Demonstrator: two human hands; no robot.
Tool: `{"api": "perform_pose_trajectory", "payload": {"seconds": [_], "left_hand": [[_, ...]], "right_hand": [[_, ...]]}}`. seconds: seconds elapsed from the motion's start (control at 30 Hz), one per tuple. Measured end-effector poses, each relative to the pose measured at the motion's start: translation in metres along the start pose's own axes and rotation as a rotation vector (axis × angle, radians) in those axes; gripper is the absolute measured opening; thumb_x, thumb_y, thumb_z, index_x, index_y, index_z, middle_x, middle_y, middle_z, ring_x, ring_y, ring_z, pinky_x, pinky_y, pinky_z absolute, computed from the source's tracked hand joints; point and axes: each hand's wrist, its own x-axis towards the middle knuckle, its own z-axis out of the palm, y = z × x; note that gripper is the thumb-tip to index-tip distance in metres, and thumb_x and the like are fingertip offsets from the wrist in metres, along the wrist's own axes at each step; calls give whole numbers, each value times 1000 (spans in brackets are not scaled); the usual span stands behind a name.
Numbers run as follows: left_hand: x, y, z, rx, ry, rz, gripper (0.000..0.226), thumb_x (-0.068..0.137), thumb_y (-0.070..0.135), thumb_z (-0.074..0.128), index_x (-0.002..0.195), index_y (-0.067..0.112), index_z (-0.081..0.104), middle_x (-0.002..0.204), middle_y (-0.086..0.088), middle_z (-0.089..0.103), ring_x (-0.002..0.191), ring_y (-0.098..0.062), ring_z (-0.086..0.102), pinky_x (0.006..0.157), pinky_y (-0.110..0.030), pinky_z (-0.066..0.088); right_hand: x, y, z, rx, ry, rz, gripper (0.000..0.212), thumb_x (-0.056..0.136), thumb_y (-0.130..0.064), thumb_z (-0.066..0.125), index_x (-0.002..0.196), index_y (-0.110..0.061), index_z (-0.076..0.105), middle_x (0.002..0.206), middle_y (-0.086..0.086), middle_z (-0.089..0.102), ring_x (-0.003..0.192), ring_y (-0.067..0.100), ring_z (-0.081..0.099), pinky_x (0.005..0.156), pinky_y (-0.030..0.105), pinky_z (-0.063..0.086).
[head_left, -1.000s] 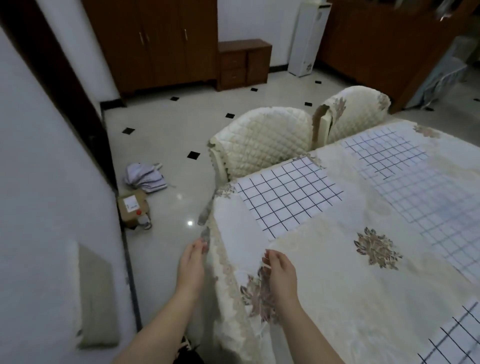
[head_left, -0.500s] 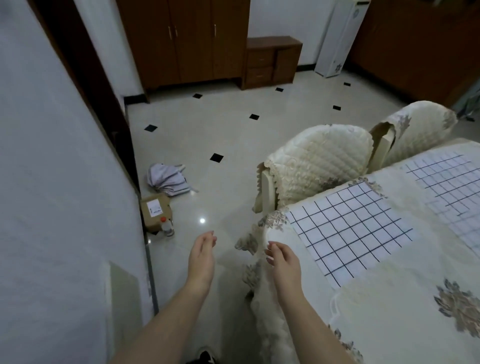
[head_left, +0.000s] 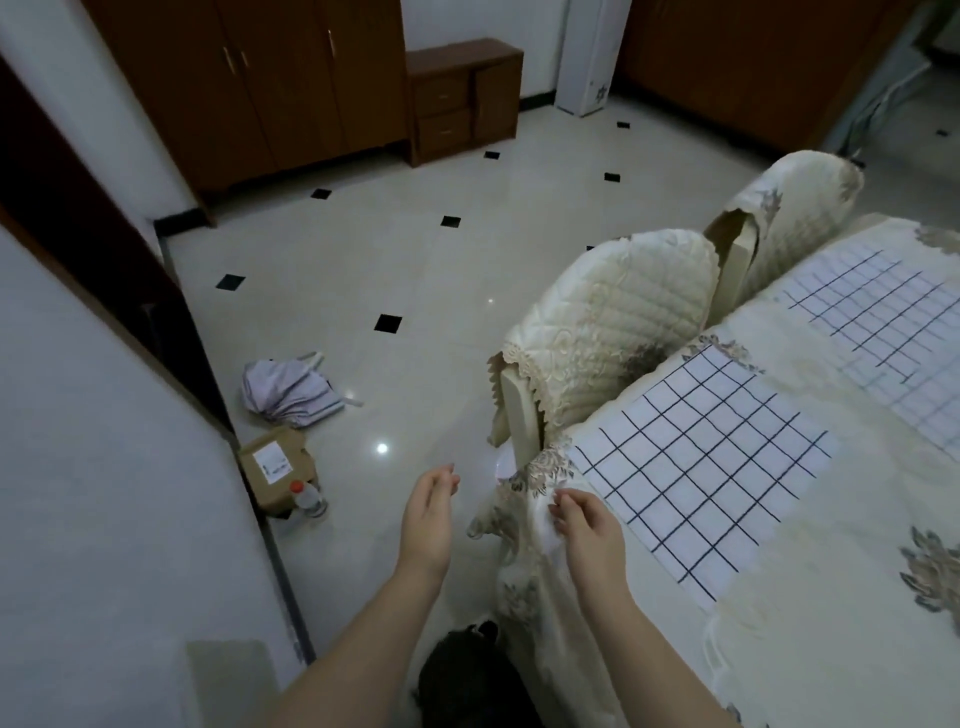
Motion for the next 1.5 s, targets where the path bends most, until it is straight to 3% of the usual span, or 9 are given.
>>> {"api": "perform_pose_trajectory", "payload": {"seconds": [0.2, 0.37, 0.53, 0.87, 1.07, 1.17, 1.23, 1.33, 1.5], "left_hand": [[48, 29, 44, 60, -232, 3, 21, 102, 25, 40, 104, 22, 61, 112, -3, 65, 113, -16, 58, 103, -32, 42], [68, 53, 96, 93, -438, -12, 21, 101, 23, 42, 106, 18, 61, 112, -5, 66, 103, -11, 61, 89, -18, 46], [82, 66, 132, 155, -558, -44, 19, 101, 27, 43, 102, 24, 62, 113, -1, 66, 106, -10, 61, 91, -24, 45], [106, 73, 180, 311, -687, -24, 19, 100, 26, 44, 106, 22, 62, 111, 1, 67, 109, -14, 60, 100, -34, 44], [127, 77, 196, 556, -678, 68, 22, 94, 14, 53, 114, 14, 61, 106, 0, 62, 95, -16, 58, 71, -21, 43], [136, 76, 205, 672, -691, 87, 28, 89, 7, 53, 115, 12, 61, 105, -2, 63, 87, -15, 57, 61, -17, 41], [142, 73, 209, 715, -692, 58, 30, 86, 6, 53, 112, 14, 63, 103, -3, 66, 87, -20, 62, 70, -29, 53], [148, 73, 214, 763, -686, 48, 30, 79, 2, 55, 103, 15, 66, 97, -8, 69, 87, -31, 65, 82, -44, 56], [153, 75, 217, 769, -688, -6, 25, 76, 0, 58, 95, 14, 64, 82, -16, 70, 60, -28, 58, 61, -36, 51]], "right_hand": [[54, -14, -6, 100, 202, 34, 16, 93, -17, 53, 95, -20, 68, 94, 1, 71, 93, 19, 66, 91, 44, 52], [82, -25, -26, 171, 358, 69, 16, 94, -17, 52, 96, -17, 67, 91, 1, 69, 86, 19, 65, 82, 36, 54], [89, -25, -59, 205, 524, 117, 16, 94, -17, 51, 99, -15, 67, 95, 1, 70, 94, 17, 66, 91, 39, 53], [68, -15, -89, 246, 797, 226, 14, 92, -14, 54, 98, -15, 66, 97, 4, 69, 94, 22, 64, 88, 37, 51], [61, -14, -108, 262, 1015, 299, 13, 89, -12, 59, 99, -14, 66, 96, 3, 68, 96, 24, 63, 86, 33, 48], [59, -18, -118, 235, 1065, 349, 18, 89, -10, 58, 106, -10, 64, 97, 3, 64, 94, 22, 59, 81, 30, 42], [60, -21, -123, 210, 1067, 402, 22, 89, -9, 57, 109, -8, 63, 97, 4, 62, 90, 22, 56, 78, 29, 40], [64, -18, -129, 160, 1045, 491, 25, 88, -10, 57, 112, -5, 62, 97, 7, 62, 87, 25, 56, 77, 29, 40], [64, -12, -138, 87, 978, 617, 26, 86, -10, 56, 110, -2, 63, 103, 16, 66, 90, 29, 59, 73, 26, 37]]}}
